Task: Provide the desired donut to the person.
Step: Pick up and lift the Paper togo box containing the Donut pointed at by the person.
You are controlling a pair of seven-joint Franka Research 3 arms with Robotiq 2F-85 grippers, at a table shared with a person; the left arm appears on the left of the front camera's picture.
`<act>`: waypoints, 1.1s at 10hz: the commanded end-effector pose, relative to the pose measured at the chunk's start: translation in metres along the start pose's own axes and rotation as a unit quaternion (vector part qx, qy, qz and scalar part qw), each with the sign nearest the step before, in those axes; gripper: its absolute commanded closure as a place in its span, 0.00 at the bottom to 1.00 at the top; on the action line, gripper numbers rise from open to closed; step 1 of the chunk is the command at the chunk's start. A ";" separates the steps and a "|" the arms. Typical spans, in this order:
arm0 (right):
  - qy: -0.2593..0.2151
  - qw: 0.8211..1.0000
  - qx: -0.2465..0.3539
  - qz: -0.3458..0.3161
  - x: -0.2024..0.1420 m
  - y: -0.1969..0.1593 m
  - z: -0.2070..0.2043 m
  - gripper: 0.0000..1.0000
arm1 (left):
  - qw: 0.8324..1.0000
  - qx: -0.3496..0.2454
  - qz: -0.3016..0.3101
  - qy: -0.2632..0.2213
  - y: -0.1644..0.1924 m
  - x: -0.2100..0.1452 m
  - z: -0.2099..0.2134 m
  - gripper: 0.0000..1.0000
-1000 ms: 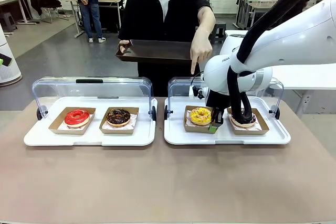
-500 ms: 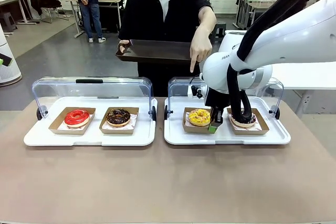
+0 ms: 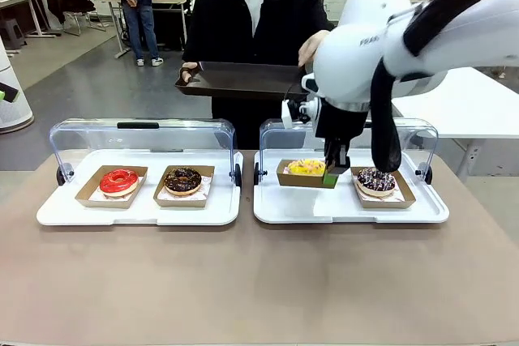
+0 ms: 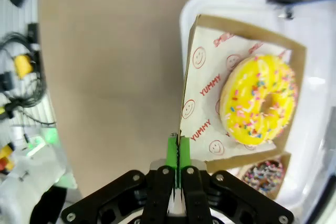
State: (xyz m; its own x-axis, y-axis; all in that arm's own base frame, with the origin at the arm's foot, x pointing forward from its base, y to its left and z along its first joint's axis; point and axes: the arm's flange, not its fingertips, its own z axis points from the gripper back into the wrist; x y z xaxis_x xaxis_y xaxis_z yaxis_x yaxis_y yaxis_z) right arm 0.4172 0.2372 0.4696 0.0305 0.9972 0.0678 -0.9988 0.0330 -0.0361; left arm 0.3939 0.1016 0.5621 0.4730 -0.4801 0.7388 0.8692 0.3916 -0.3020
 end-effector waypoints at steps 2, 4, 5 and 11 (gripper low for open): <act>0.018 1.000 -0.020 0.015 0.006 0.034 0.046 1.00 | 1.000 -0.003 0.008 -0.007 -0.002 0.002 0.001 0.00; 0.016 0.999 -0.034 0.008 0.014 0.035 0.089 1.00 | 1.000 -0.003 0.008 -0.007 -0.002 0.002 0.001 0.00; 0.023 0.999 -0.037 -0.003 0.017 0.026 0.107 1.00 | 1.000 -0.003 0.008 -0.007 -0.002 0.002 0.001 0.00; 0.047 0.999 -0.009 -0.023 0.022 -0.056 0.138 1.00 | 1.000 -0.003 0.008 -0.007 -0.002 0.002 0.001 0.00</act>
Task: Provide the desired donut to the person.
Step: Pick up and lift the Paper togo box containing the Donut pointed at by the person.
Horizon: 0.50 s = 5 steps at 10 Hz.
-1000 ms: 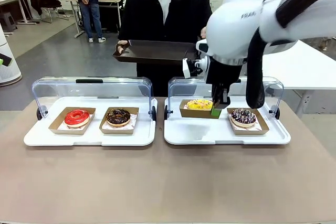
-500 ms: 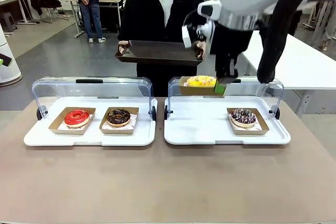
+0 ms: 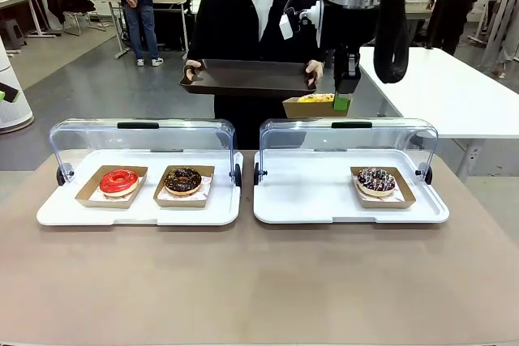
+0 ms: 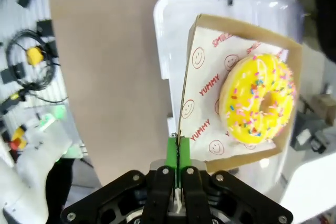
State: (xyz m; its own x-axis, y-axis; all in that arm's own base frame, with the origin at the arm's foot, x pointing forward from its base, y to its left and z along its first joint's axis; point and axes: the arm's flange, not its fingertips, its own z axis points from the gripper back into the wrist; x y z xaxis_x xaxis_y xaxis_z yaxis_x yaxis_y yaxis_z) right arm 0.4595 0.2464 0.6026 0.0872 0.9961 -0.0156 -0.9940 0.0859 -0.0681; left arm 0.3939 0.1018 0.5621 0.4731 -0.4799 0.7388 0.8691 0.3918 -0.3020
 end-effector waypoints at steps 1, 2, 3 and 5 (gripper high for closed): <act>-0.002 1.000 -0.003 0.024 -0.001 -0.014 0.001 1.00 | 1.000 -0.003 0.008 -0.007 -0.002 0.002 0.001 0.00; 0.000 1.000 0.000 0.000 0.000 0.000 0.000 1.00 | 1.000 -0.003 0.008 -0.007 -0.002 0.002 0.001 0.00; 0.000 1.000 0.000 0.000 0.000 0.000 0.000 1.00 | 1.000 -0.003 0.008 -0.007 -0.002 0.002 0.001 0.00; 0.000 1.000 0.000 0.000 0.000 0.000 0.000 1.00 | 1.000 -0.003 0.008 -0.007 -0.002 0.002 0.001 0.00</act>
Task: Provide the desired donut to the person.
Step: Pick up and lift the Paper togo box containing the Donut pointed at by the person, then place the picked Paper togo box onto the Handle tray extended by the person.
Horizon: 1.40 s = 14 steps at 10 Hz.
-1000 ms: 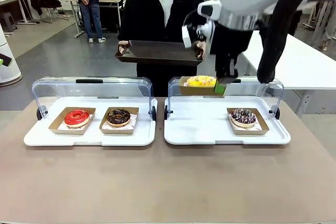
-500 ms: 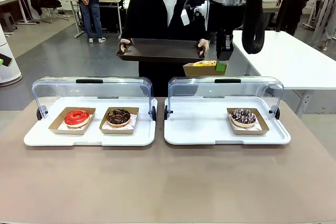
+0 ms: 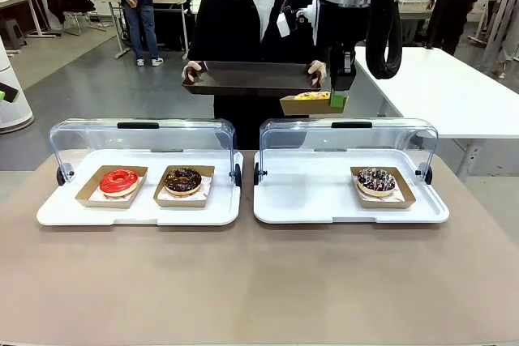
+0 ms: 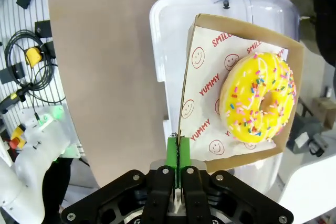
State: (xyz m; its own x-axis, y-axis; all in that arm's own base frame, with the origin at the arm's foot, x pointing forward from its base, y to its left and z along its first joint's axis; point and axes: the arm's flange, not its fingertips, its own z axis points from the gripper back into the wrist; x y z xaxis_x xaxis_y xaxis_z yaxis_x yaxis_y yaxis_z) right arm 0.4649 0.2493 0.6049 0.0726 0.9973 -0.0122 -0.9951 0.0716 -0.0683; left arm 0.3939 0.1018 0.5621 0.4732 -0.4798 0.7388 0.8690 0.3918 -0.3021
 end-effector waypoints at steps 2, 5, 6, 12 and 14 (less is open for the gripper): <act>0.002 1.000 0.000 -0.007 -0.003 0.005 -0.002 1.00 | 1.000 -0.003 0.008 -0.007 -0.002 0.002 0.001 0.00; 0.002 1.000 0.000 -0.007 -0.003 0.005 -0.002 1.00 | 1.000 -0.003 0.008 -0.007 -0.002 0.002 0.001 0.00; 0.002 1.000 0.000 -0.007 -0.003 0.005 -0.002 1.00 | 1.000 -0.003 0.008 -0.007 -0.002 0.002 0.001 0.00; 0.002 1.000 0.000 -0.007 -0.003 0.005 -0.002 1.00 | 1.000 -0.003 0.008 -0.007 -0.002 0.002 0.001 0.00; 0.002 1.000 0.000 -0.007 -0.003 0.005 -0.002 1.00 | 1.000 -0.003 0.008 -0.007 -0.002 0.002 0.001 0.00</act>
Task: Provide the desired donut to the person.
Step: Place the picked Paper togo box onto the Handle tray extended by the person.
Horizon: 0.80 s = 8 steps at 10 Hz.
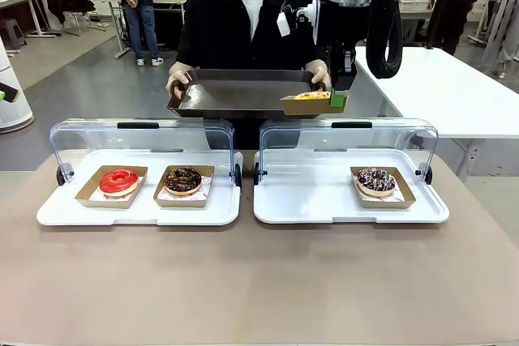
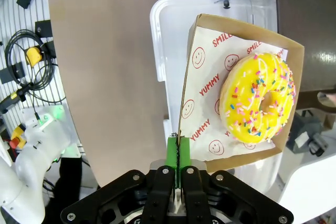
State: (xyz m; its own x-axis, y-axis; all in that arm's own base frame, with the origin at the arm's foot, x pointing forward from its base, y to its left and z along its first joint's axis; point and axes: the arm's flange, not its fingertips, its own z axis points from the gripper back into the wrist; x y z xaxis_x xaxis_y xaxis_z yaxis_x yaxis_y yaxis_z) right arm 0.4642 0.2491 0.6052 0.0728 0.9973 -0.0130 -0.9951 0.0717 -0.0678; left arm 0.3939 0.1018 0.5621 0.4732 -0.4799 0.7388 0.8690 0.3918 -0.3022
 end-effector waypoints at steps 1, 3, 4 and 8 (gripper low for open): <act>0.002 1.000 0.000 -0.007 -0.003 0.005 -0.002 1.00 | 1.000 -0.003 0.008 -0.007 -0.002 0.002 0.001 0.00; 0.002 1.000 0.000 -0.007 -0.003 0.005 -0.002 1.00 | 1.000 -0.003 0.008 -0.007 -0.002 0.002 0.001 0.00; 0.000 1.000 0.000 0.000 0.000 0.000 0.000 0.98 | 1.000 -0.003 0.008 -0.007 -0.002 0.002 0.001 0.00; -0.014 0.998 -0.059 0.020 0.030 -0.034 0.035 0.98 | 1.000 -0.003 0.008 -0.007 -0.002 0.002 0.001 0.00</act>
State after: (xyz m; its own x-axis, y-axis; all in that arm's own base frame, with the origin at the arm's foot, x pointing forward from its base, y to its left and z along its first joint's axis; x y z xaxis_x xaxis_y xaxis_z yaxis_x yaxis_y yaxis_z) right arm 0.4731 0.2678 0.6386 0.0390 0.9990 0.0201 -0.9874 0.0417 -0.1527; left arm 0.3938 0.1018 0.5622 0.4731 -0.4799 0.7388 0.8691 0.3917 -0.3021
